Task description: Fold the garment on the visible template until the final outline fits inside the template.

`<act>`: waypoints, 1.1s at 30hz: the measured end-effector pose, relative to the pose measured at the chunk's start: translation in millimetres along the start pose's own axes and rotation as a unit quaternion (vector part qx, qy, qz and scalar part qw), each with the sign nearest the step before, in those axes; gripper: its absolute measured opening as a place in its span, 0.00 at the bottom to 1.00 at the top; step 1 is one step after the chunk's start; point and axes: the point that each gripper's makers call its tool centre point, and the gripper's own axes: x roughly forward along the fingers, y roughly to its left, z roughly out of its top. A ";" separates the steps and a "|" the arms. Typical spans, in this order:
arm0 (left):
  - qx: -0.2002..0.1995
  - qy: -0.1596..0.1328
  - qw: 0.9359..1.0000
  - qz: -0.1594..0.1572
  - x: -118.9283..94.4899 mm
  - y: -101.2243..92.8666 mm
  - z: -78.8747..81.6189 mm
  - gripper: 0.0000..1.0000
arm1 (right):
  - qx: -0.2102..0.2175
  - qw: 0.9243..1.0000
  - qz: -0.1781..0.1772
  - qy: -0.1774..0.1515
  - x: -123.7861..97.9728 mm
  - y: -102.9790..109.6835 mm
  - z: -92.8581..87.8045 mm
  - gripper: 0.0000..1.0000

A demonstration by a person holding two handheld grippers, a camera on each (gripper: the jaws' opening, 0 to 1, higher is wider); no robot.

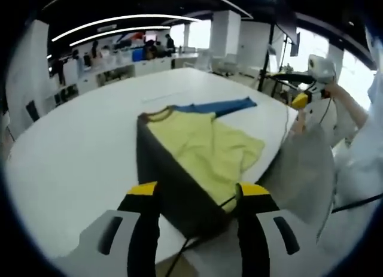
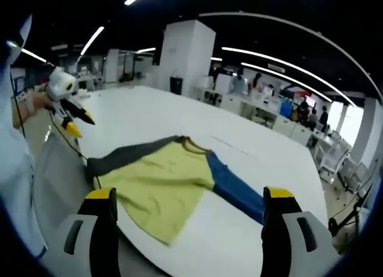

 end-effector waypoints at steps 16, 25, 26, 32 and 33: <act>0.004 0.095 0.994 -0.059 46.4 -2.5 -38.1 0.22 | 0.009 1.000 0.006 0.004 0.9 5.3 -4.7 1.00; 0.026 0.140 0.987 -0.076 64.9 -4.4 -50.5 0.25 | 0.017 1.000 0.010 0.006 3.9 7.9 -8.8 1.00; 0.026 0.140 0.987 -0.079 66.2 -6.8 -50.6 0.25 | 0.018 1.000 0.010 0.006 4.0 7.7 -9.0 1.00; 0.033 0.153 0.983 -0.099 75.8 -22.2 -54.6 0.24 | 0.026 1.000 0.009 0.005 4.2 7.9 -11.4 1.00; 0.035 0.155 0.982 -0.099 77.6 -22.9 -55.8 0.25 | 0.026 1.000 0.008 0.006 4.3 6.9 -12.5 1.00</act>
